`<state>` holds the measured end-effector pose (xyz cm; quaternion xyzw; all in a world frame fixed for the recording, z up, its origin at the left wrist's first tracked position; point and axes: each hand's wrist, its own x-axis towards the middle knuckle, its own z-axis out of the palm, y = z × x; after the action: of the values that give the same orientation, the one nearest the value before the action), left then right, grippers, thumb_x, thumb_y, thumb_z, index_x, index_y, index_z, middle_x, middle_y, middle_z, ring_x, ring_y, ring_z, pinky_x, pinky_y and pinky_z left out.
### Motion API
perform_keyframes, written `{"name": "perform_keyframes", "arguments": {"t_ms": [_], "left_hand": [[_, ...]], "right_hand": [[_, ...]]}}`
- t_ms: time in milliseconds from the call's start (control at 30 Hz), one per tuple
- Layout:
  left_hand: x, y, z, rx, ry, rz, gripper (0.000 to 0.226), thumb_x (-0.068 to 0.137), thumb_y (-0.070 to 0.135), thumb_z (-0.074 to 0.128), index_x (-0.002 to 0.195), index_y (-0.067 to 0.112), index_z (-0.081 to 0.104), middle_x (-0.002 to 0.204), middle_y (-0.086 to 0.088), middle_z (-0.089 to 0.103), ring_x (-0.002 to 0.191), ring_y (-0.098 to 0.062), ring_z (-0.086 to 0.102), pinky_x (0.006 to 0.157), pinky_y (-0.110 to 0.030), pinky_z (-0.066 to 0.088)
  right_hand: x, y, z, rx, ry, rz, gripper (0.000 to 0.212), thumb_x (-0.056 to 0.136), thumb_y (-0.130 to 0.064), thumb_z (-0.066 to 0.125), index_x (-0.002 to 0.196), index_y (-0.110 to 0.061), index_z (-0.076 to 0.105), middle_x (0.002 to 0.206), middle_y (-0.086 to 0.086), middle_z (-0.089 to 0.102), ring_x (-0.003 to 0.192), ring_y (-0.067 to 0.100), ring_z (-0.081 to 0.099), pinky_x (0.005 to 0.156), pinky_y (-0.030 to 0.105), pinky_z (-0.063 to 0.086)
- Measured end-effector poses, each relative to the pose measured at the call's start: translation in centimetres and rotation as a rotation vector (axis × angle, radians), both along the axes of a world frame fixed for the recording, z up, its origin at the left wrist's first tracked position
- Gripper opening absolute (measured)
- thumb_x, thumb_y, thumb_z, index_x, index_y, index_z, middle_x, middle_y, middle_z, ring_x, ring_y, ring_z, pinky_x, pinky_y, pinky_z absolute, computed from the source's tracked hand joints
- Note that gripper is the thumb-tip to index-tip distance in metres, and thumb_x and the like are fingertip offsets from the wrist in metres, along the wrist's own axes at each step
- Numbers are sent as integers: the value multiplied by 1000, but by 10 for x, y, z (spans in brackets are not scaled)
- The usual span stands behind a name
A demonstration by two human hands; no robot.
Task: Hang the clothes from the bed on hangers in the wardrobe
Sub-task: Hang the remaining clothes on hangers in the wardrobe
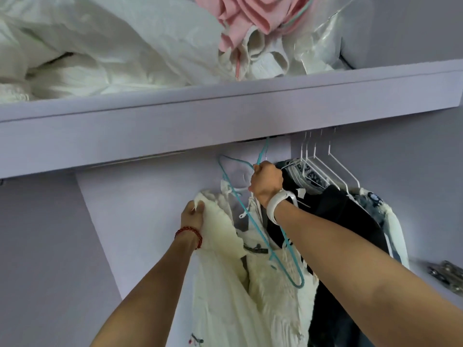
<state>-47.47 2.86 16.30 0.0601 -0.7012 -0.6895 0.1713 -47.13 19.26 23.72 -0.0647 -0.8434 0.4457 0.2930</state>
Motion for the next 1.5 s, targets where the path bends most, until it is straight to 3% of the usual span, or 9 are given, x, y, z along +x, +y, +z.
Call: {"name": "perform_keyframes", "arguments": {"t_ms": [200,467,567,700,800,900,1067,1233,1500], "left_hand": [[-8,-6,4,-129,55,20,15,95,14,47,81,8,49,74,-3,46,79,-19,41,61,-26,36],[-8,-3,-13,-353,-18,20,18,94,19,49,86,2,51,69,-7,43,77,-25,41,70,-28,34],[0,-1,-17,-488,-91,44,18,93,19,49,93,2,55,94,-23,59,93,-37,53,74,-32,39],[15,3,-29,-779,-223,1,24,92,22,50,107,6,59,113,-16,62,107,-33,54,83,-31,42],[28,6,-32,-745,-279,-16,31,92,26,51,119,12,55,122,-12,59,113,-28,54,93,-32,42],[47,20,-17,-786,-129,110,37,94,26,47,129,13,46,128,-12,55,116,-31,49,93,-38,41],[100,55,-7,-974,428,349,44,82,29,37,115,11,59,114,-12,63,105,-29,55,86,-47,43],[148,93,-43,-1100,465,263,42,84,29,40,125,20,44,132,-11,53,124,-25,35,102,-52,26],[244,177,-140,-1184,252,-407,48,82,28,44,128,15,53,137,-16,47,126,-37,42,95,-67,27]], "right_hand": [[-11,2,8,35,11,-10,28,96,-18,42,107,1,60,108,24,62,100,38,57,67,28,36],[-9,11,9,199,-107,-18,26,95,-18,47,106,1,60,110,23,61,100,38,58,75,35,46],[-3,15,9,255,-129,5,28,96,-19,45,107,2,61,111,23,61,101,39,58,79,37,46],[12,13,3,253,8,23,27,94,-8,40,109,3,59,108,26,61,100,40,57,79,38,45],[31,13,-14,183,214,140,33,89,2,40,119,5,54,116,24,58,106,39,56,92,38,42],[54,18,-32,322,347,195,38,86,-3,40,121,3,54,126,20,54,119,33,50,101,36,39],[107,47,-53,487,435,111,41,88,-15,35,122,-1,54,128,18,53,123,34,46,106,45,34],[181,97,-90,514,209,-16,45,89,-20,31,127,-5,50,134,17,48,129,34,38,109,52,23],[373,171,-204,366,-360,-412,52,89,-29,25,129,-7,49,137,17,45,131,38,36,108,52,19]]}}
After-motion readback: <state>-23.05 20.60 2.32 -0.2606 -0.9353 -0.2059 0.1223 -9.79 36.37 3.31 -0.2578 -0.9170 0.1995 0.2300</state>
